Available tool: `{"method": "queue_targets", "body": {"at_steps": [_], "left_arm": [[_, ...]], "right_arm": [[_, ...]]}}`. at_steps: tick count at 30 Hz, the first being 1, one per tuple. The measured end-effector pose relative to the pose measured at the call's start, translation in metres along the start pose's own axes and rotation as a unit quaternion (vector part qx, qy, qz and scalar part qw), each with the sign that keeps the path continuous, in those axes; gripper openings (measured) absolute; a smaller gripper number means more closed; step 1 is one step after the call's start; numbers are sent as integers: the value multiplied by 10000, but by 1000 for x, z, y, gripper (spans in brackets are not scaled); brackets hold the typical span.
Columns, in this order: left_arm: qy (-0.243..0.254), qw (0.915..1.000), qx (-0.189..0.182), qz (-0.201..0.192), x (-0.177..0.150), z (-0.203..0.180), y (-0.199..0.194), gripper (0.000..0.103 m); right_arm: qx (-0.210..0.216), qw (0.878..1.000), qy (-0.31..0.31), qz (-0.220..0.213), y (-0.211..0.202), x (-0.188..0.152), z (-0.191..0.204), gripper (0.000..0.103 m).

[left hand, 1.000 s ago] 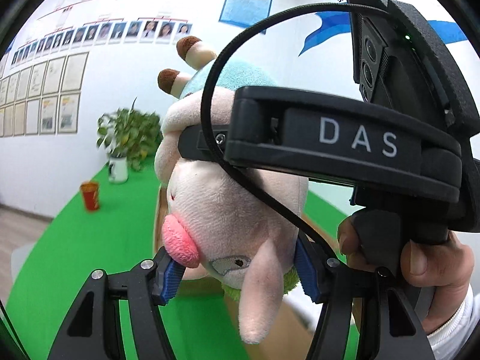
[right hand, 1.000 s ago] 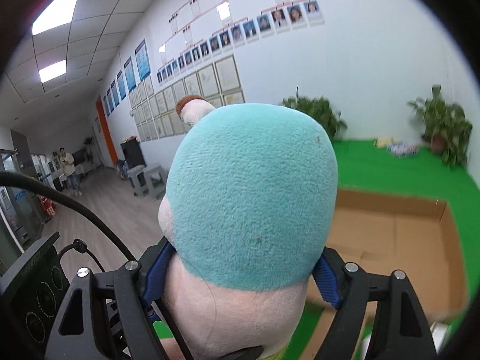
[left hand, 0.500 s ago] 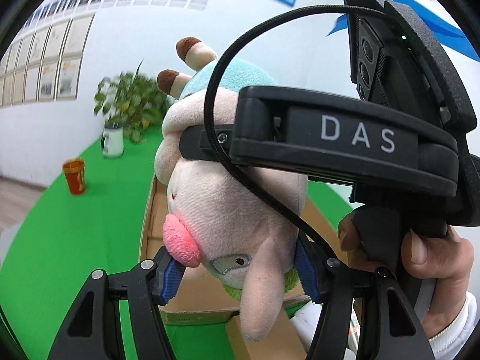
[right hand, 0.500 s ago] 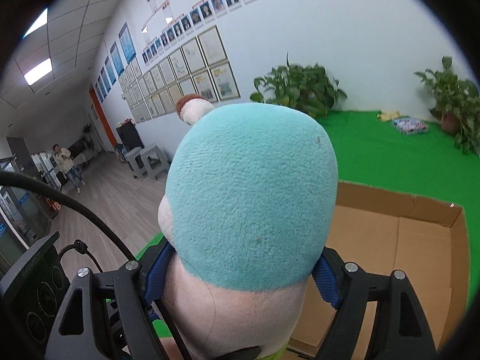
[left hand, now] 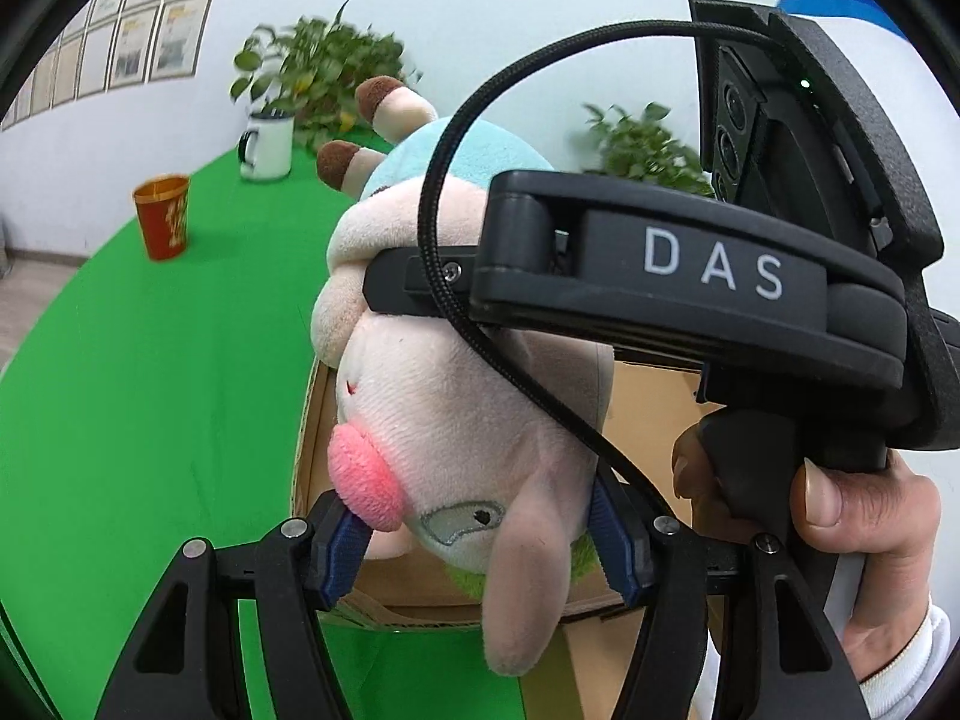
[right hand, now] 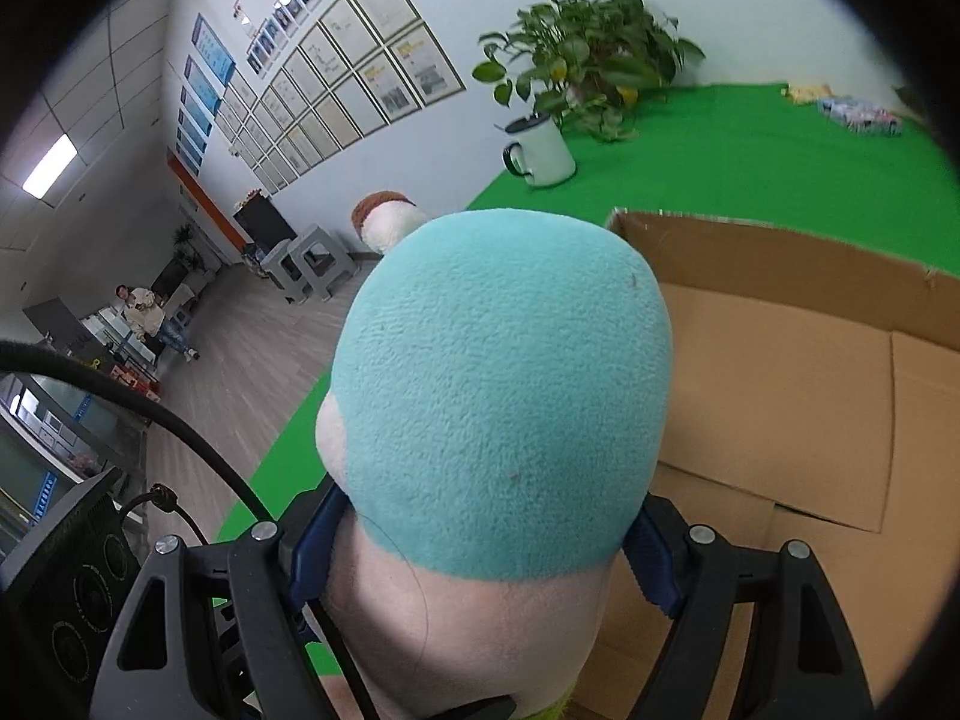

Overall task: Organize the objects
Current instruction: 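Carry the plush pig with the right tool and lower it into the box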

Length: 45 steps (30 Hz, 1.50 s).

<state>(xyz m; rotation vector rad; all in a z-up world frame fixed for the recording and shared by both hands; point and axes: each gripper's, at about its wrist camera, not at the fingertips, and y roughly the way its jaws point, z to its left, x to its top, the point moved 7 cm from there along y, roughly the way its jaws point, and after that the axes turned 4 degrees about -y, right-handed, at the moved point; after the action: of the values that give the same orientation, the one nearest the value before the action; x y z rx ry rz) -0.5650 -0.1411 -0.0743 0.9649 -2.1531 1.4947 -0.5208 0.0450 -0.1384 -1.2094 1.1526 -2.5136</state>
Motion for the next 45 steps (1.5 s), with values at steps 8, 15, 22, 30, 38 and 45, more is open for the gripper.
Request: {"method": "queue_targets", "body": {"at_steps": [8,15,22,30,38,45], "left_arm": [[-199,9990,232,312,-62,50,21,64],[-41,9994,224,255,-60,53,19,59],[-17,9996,280,77,-159,-31,-122,59],[4,9996,189,-191,-187,-48,-177,60],[43,9997,128,-216,-178,-26,-182,60],[99,9995,126,-266,-177,-12,-184,60]], "right_arm": [[406,9974,480,357,35,-15,-28,79],[93,9944,697,789,58,-28,-53,77],[458,9898,944,966,61,-38,-54,90],[488,9899,1066,795,39,-38,-51,98],[207,9917,1089,647,26,-38,-44,102],[-323,9888,722,1265,46,-74,-23,92]]}}
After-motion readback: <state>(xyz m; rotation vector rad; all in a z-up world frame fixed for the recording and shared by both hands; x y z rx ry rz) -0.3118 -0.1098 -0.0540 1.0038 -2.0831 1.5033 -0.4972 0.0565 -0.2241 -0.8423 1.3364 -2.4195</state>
